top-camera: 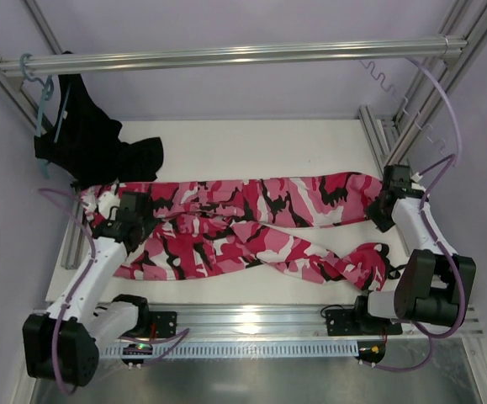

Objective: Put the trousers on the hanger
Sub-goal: Fold the trousers

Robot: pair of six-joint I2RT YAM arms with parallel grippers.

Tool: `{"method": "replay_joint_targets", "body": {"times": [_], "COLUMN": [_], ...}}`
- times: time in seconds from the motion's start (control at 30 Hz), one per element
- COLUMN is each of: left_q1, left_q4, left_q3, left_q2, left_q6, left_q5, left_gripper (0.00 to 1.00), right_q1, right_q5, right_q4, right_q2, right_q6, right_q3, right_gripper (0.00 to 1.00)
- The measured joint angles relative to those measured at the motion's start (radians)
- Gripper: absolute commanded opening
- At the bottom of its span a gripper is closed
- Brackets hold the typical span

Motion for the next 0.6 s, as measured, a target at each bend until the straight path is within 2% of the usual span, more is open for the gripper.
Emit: {"method": "replay_joint_targets", "body": {"times": [0.2,0.3,0.5,0.6], "left_q1": [0.327,0.449,0.513,0.537], "left_q4": [-0.077,-0.094,-0.097,-0.068], "left_q3": [-0.094,-0.108,-0.144,-0.188], "left_q2": [0.087,0.090,0.003,-0.022], "left_q6": [-0.040,-0.035,-0.045,-0.058], "left_q5": [0.106,0.117,0.090,0.067], "left_gripper": [0.65,0.67,0.74,0.73], "right_q1": [0.000,0.000,0.000,0.000], "right_q5": [-0.072,-0.093,-0.116,-0.122], "right_q4": [0.024,0.039,0.056,0.063], "right_q2": [-0.001,-0.004,-0.005,-0.005], "right_q6": [-0.029,-0.041,-0.063,-0.067], "right_q3": [-0.007,-0.016,-0.019,-0.020], "right_gripper": [0.43,0.43,0.43,0.43]}}
